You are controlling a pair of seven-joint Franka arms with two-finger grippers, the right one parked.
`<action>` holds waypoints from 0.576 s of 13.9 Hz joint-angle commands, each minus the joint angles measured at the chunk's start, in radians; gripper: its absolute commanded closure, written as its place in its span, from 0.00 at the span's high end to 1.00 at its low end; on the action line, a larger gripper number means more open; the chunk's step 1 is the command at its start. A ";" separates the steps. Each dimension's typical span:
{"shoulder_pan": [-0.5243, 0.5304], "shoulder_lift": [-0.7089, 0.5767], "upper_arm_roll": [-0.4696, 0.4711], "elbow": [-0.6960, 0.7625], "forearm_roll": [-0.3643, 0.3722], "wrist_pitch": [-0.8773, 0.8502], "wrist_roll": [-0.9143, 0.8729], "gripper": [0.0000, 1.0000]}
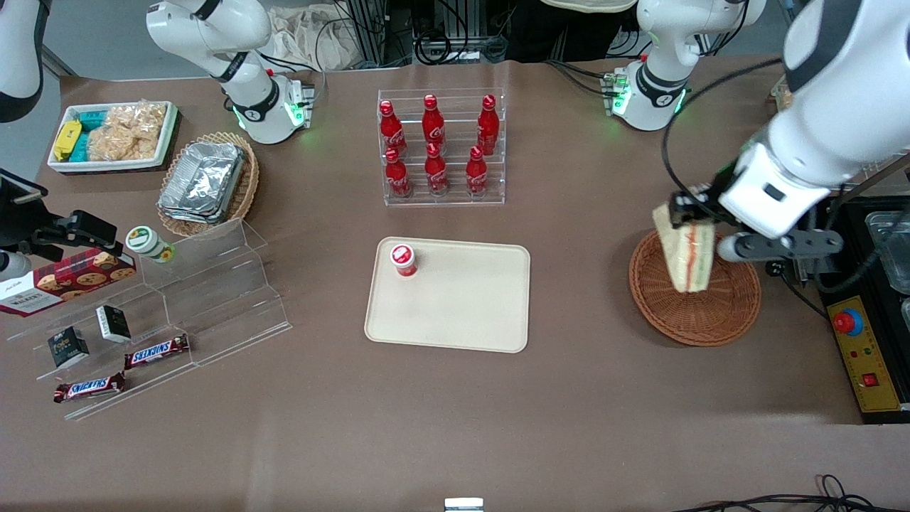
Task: Place sandwich from basket to tray
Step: 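Carry the held sandwich over to the white tray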
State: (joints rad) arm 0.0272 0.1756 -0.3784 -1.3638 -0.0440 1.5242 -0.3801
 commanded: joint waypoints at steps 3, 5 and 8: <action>0.000 0.042 -0.226 0.048 0.001 0.005 -0.184 0.52; -0.001 0.082 -0.286 0.026 0.010 0.103 -0.233 0.52; -0.021 0.192 -0.356 -0.030 0.100 0.276 -0.287 0.52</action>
State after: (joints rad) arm 0.0143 0.2749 -0.6862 -1.3863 -0.0082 1.7125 -0.6228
